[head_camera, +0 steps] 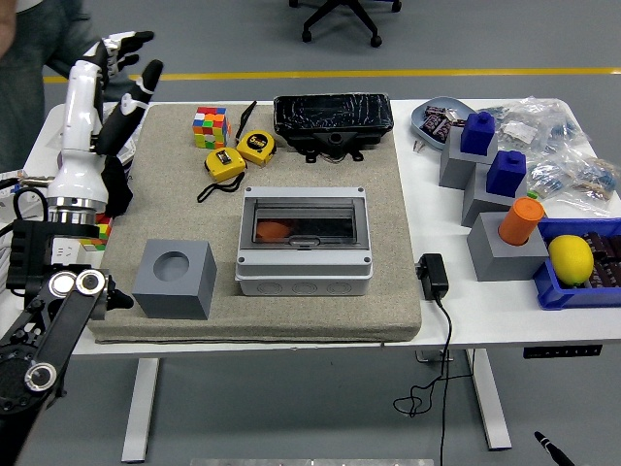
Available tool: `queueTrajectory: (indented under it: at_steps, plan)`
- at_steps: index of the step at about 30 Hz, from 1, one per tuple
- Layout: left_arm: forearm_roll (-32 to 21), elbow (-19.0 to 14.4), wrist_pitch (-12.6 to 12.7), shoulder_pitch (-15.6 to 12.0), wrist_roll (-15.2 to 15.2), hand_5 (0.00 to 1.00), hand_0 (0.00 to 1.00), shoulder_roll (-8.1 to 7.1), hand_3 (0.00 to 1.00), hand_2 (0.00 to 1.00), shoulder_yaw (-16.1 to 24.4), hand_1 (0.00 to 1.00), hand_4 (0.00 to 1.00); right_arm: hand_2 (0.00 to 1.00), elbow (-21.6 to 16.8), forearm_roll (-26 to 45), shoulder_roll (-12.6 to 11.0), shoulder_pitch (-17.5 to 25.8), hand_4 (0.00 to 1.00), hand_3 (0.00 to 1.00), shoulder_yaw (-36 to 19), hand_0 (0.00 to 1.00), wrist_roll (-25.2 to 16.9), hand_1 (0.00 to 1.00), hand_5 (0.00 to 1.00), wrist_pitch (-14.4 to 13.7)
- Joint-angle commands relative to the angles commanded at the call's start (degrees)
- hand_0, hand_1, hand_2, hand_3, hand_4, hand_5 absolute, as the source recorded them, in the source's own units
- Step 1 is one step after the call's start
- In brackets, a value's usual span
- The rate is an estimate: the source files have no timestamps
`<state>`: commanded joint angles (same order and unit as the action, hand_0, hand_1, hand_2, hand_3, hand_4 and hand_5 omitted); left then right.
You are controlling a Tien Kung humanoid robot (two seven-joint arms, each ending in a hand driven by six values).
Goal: Fetch the battery,place it into the box,close the lid of the box
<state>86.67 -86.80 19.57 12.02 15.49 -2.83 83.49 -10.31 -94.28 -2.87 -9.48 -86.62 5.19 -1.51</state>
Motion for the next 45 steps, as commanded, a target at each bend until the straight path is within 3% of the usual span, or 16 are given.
queueTrajectory:
  at_steps: [4,5,9,12,15,16,17,21,22,28,29,34,35,39,40,45]
  plan:
    - [-9.31,-0.85,-3.06,-2.69,1.68,0.994,0.849,0.17,0.878,0.933,2.8,0.953,0.998,0.709,0.0,0.19,0.04,-0.05,0.998,0.76,0.26,0.786,0.0,0.705,0.998,-0.03]
    - [-11.92,-1.07,-4.59,-3.32,2.1,0.998,0.92,0.27,0.969,0.984,3.23,0.998,0.998,0.709,0.0,0.11,0.06,-0.02,0.998,0.76,0.31,0.785,0.04,0.705,0.998,-0.03]
    - [-21.6,-1.57,-9.72,-5.71,2.15,0.998,0.92,0.68,0.969,0.984,4.21,0.998,0.998,0.709,0.0,0.07,0.13,0.1,0.998,0.76,0.86,0.785,0.11,0.705,0.998,0.0]
    - [-28.24,-1.57,-10.43,-6.69,1.43,0.998,0.912,0.68,0.972,0.984,4.39,0.997,0.998,0.709,0.0,0.11,0.07,0.08,0.998,0.76,1.35,0.785,0.13,0.705,0.998,0.03]
    - [-35.69,-1.8,-9.53,-8.12,-0.46,0.998,0.912,0.61,0.972,0.984,5.25,0.997,0.998,0.709,0.0,0.82,-0.21,-0.03,0.998,0.76,3.1,0.785,0.04,0.705,0.998,0.1]
    - [-38.06,-1.91,-9.6,-8.52,-0.94,0.998,0.763,0.57,0.832,0.844,5.43,0.851,0.998,0.709,0.0,1.04,-0.26,-0.03,0.998,0.76,3.67,0.786,0.04,0.705,0.998,0.13]
    - [-39.3,-1.94,-9.64,-8.64,-1.09,0.998,0.763,0.56,0.832,0.844,5.48,0.851,0.998,0.709,0.0,1.1,-0.28,-0.03,0.998,0.76,3.84,0.786,0.05,0.705,0.998,0.14]
    - [-36.37,-2.36,-9.77,-10.16,-2.8,0.998,0.763,0.45,0.832,0.844,5.87,0.851,0.998,0.709,0.0,1.29,-0.35,0.5,0.998,0.76,5.26,0.786,0.33,0.705,0.998,0.17]
    - [-35.25,-2.41,-9.65,-10.38,-2.99,0.998,0.721,0.44,0.781,0.774,5.88,0.8,0.998,0.709,0.0,1.2,-0.36,0.6,0.998,0.76,5.37,0.785,0.41,0.705,0.998,0.18]
    - [-25.07,-2.47,-7.05,-11.27,-3.63,0.998,0.721,0.2,0.781,0.774,6.53,0.8,0.998,0.709,0.0,2.06,-0.67,0.75,0.998,0.76,6.91,0.785,0.25,0.705,0.998,0.09]
    - [-23.54,-2.38,-6.67,-11.28,-3.57,0.998,0.694,0.12,0.721,0.709,6.58,0.739,0.998,0.71,0.0,1.84,-0.69,0.76,0.998,0.761,6.73,0.785,0.05,0.71,0.998,0.1]
    - [-19.24,-2.1,-5.64,-11.04,-3.2,0.998,0.694,-0.01,0.721,0.709,6.73,0.739,0.998,0.71,0.0,-0.47,-0.58,1.04,0.998,0.761,3.61,0.785,-1.11,0.71,0.998,0.23]
    - [-18.99,-2.1,-5.72,-10.96,-3.18,0.998,0.657,-0.04,0.704,0.684,6.62,0.711,0.998,0.717,0.0,-1.02,-0.57,1.11,0.998,0.721,2.68,0.857,-1.43,0.751,0.897,0.19]
    - [-18.12,-1.85,-6.13,-10.6,-3.46,0.998,0.657,-0.24,0.704,0.684,5.92,0.711,0.998,0.717,0.0,-5.9,-0.69,0.86,0.998,0.721,-2.01,0.857,-2.28,0.751,0.897,0.28]
    - [-17.93,-1.77,-6.28,-10.55,-3.56,0.958,0.641,-0.25,0.683,0.663,5.84,0.691,0.998,0.493,0.0,-6.98,-0.75,0.77,0.94,0.352,-2.45,0.822,-2.36,0.563,0.528,0.34]
    - [-18.07,-1.32,-6.29,-10.37,-3.61,0.958,0.641,-0.2,0.683,0.663,5.1,0.691,0.998,0.493,0.0,-8.13,-0.9,0.48,0.94,0.352,-1.88,0.822,-2.25,0.563,0.528,0.18]
